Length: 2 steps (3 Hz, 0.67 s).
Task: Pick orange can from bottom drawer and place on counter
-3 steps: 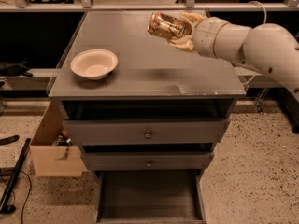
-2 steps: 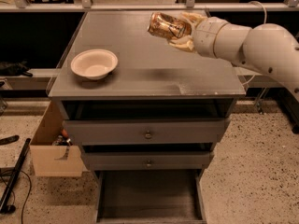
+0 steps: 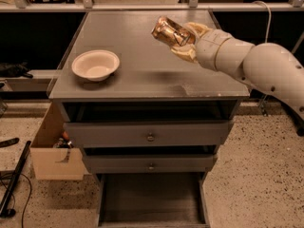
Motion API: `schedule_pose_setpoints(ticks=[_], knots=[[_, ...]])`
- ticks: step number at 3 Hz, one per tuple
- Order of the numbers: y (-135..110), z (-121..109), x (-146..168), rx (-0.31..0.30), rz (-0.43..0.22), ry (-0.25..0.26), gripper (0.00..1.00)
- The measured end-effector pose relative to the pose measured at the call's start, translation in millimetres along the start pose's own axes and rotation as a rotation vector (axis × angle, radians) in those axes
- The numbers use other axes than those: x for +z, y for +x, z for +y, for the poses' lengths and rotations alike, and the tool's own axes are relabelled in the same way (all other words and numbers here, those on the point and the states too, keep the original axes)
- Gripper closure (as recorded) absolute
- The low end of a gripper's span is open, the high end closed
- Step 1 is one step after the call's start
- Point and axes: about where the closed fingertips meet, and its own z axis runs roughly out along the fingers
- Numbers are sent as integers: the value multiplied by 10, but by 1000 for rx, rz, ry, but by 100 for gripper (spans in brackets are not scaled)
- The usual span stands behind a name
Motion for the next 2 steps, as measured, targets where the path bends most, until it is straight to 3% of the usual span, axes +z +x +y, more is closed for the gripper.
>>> schedule_pose_setpoints(ticks=[1,2], knots=[[41,2,4,50,-2,39,100],[201,5,42,62,37,43,100]])
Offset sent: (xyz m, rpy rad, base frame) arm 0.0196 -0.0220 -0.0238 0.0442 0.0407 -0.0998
